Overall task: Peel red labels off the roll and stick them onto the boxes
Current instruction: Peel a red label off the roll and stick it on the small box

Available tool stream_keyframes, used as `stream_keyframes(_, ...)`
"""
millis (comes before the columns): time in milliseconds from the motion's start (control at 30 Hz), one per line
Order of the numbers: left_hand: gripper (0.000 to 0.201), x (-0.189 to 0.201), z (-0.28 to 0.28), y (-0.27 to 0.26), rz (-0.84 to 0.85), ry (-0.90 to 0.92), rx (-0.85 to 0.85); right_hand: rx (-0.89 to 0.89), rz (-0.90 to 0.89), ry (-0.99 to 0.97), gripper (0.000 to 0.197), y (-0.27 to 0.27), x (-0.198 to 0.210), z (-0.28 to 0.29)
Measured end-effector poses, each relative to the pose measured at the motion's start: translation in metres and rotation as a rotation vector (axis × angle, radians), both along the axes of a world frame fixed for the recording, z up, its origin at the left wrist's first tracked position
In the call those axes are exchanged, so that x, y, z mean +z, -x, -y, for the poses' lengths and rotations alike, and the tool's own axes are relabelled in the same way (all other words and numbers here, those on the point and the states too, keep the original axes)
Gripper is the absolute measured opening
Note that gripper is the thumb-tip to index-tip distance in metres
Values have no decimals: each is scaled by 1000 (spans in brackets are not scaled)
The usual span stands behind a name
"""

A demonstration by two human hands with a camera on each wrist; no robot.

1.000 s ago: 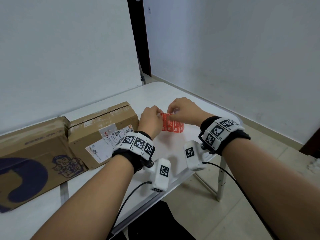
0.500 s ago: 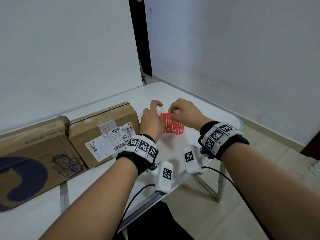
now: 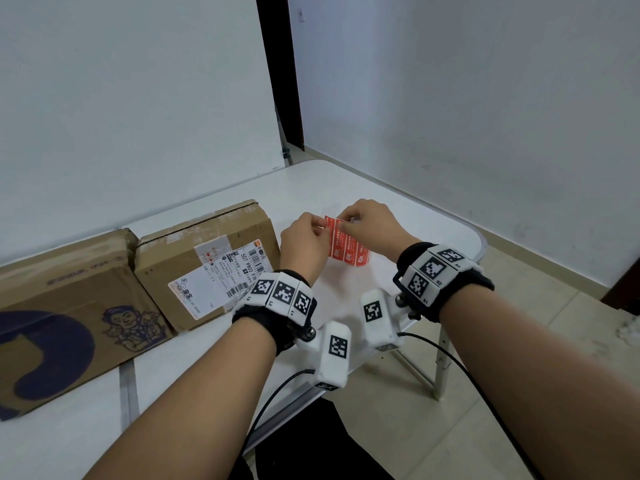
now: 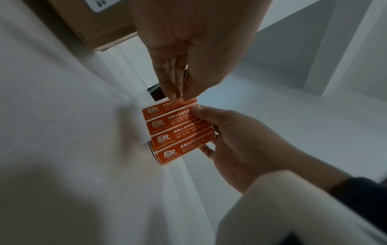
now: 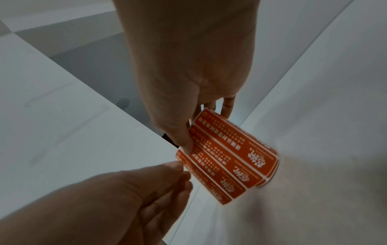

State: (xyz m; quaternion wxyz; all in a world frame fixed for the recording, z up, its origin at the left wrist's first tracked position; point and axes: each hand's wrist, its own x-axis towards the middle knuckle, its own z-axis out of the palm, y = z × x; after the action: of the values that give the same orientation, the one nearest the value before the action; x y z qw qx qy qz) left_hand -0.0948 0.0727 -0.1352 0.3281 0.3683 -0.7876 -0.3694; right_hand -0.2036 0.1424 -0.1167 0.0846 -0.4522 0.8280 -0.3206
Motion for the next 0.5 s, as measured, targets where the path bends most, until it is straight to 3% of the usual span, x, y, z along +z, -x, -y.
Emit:
stream_keyframes(133,17,1,1,3,-56,-89,14,13,13,14,24,-1,-1,-1)
stream_keyframes(500,9,4,-1,5,-47,-66,6,35,155,97,19,-2,4,-9)
